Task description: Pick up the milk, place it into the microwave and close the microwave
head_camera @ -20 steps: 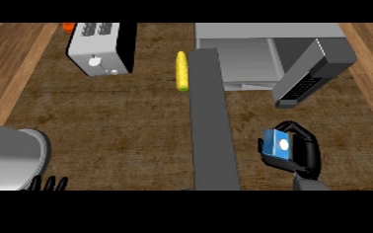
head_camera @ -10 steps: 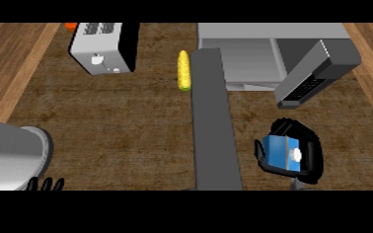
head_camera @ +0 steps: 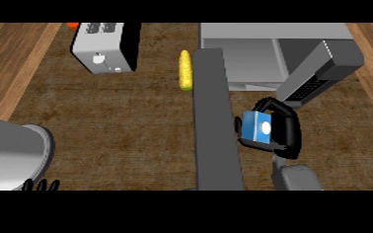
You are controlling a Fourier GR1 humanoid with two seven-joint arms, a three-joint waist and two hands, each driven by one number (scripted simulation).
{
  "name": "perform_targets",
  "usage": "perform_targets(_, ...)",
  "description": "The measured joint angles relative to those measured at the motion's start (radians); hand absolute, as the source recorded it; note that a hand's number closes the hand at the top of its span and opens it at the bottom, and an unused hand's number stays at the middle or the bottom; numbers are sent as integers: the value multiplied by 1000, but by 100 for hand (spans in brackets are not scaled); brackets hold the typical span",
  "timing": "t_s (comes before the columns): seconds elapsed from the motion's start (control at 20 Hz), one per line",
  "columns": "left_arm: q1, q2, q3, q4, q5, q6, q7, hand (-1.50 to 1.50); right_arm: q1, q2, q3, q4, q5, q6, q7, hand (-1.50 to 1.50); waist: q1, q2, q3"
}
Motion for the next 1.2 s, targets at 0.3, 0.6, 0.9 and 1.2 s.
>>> perform_targets(0.3, 5, 10, 11, -18, 19, -11, 24, -150, -182, -1, 14, 229, 23, -142, 14, 150, 8, 2, 0)
perform_targets(0.6, -3, 17, 31, -33, 36, -17, 46, -150, -373, -14, -65, 530, -38, -160, -73, 150, 15, 5, 1)
perform_targets(0.9, -29, 23, 47, -16, 48, -30, 54, -150, -526, -37, -162, 818, -41, -190, -174, 150, 32, 13, 2)
perform_targets(1.2, -34, 27, 47, -10, 42, -43, 48, -150, -646, -86, -194, 1005, -6, -250, -202, 150, 55, 23, 3)
